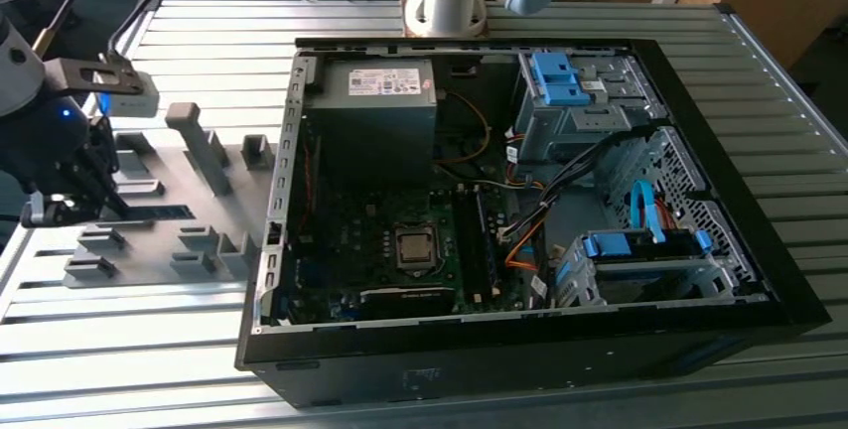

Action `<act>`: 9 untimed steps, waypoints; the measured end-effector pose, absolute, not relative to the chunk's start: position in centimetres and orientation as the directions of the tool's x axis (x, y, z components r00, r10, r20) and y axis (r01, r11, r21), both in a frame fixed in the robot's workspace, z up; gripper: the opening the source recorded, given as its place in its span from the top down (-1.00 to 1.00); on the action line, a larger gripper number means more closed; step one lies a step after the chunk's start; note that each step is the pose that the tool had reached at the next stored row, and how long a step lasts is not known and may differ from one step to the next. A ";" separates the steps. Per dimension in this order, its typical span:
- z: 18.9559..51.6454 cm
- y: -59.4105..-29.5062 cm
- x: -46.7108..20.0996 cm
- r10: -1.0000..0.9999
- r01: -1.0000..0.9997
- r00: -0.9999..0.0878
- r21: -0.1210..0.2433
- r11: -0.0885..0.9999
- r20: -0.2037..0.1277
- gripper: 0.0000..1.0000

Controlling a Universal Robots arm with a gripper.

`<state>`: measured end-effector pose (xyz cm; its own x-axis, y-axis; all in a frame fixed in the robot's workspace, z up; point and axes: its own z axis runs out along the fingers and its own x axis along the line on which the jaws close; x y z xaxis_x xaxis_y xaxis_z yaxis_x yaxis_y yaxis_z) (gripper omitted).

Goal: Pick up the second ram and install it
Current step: 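Pick up the second ram and move it above second insertion slot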

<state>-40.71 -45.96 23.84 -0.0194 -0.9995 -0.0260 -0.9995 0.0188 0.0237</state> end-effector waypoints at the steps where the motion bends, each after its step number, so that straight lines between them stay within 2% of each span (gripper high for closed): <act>1: 23.9 -46.0 -40.7 -0.999 -1.000 -0.019 0.024 0.019 -0.026 0.73; 9: 24.3 -46.0 -40.7 -0.999 -1.000 -0.019 0.024 0.019 -0.026 0.73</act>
<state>-40.71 -45.95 24.32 -0.0194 -0.9995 -0.0261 -0.9995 0.0188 0.0236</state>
